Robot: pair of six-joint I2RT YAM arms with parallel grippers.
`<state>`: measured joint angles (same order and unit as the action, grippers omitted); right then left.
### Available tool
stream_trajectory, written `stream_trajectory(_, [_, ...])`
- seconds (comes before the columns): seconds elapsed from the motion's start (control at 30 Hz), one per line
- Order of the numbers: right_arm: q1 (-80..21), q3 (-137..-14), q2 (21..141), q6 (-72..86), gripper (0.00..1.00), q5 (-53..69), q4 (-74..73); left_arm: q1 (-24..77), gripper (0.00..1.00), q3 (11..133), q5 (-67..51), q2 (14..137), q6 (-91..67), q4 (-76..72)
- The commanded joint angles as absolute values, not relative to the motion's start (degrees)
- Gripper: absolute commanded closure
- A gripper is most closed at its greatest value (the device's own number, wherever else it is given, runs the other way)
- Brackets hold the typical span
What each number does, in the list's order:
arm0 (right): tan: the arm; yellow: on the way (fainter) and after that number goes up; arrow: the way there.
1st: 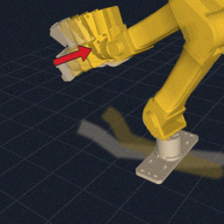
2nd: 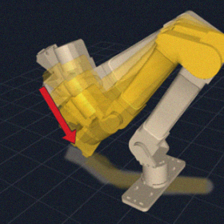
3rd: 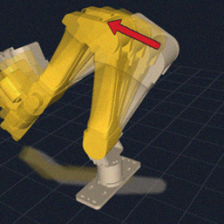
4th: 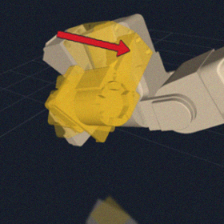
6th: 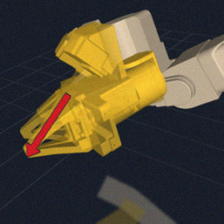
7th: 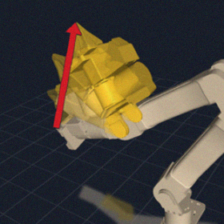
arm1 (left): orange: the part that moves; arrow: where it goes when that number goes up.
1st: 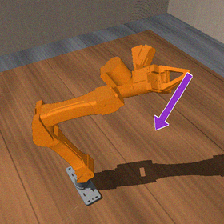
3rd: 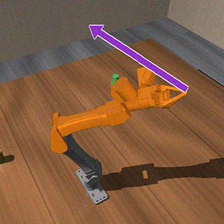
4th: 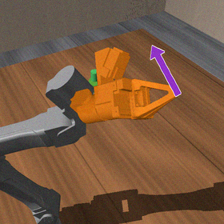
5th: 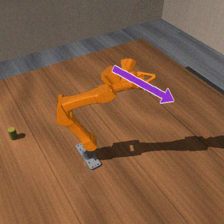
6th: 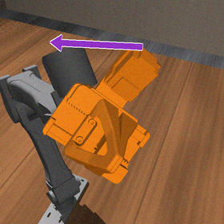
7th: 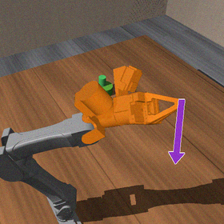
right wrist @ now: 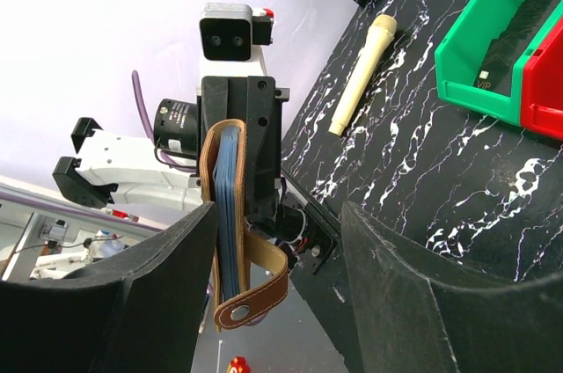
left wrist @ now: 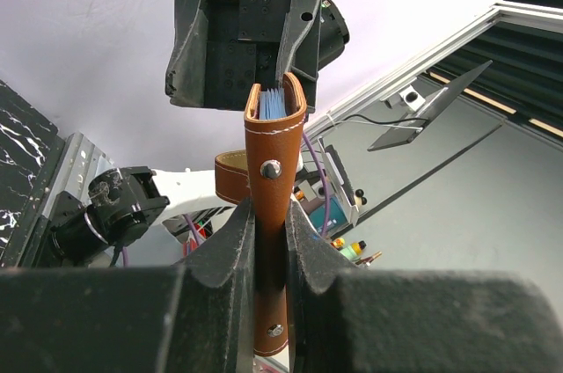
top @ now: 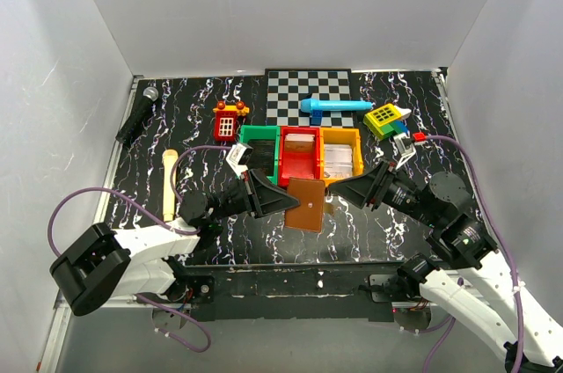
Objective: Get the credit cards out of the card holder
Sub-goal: Open the card holder at the center of the board.
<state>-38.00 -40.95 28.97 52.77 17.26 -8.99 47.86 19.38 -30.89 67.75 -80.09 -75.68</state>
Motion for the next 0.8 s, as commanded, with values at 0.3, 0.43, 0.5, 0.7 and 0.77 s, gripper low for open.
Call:
stream_trajectory(0.3, [-38.1, -41.0, 32.8, 54.0, 0.34, 23.6, -3.3, 48.6, 1.00, 22.0, -31.1, 67.5, -79.4, -87.3])
stream_trajectory(0.43, [-38.1, -41.0, 33.9, 54.1, 0.34, 26.6, -1.8, 48.9, 1.00, 23.3, -31.6, 68.2, -79.2, -86.7])
stream_trajectory(0.5, [-38.1, -41.1, 34.8, 54.2, 0.35, 28.6, -0.6, 48.9, 1.00, 23.8, -31.7, 68.8, -79.1, -86.7])
stream_trajectory(0.7, [-38.6, -41.7, 37.3, 54.8, 0.34, 36.5, 3.6, 48.9, 1.00, 25.4, -31.7, 70.6, -78.6, -86.0])
stream_trajectory(0.77, [-38.8, -42.0, 37.9, 54.2, 0.34, 37.7, 3.3, 48.9, 1.00, 26.3, -31.8, 71.1, -78.5, -85.6])
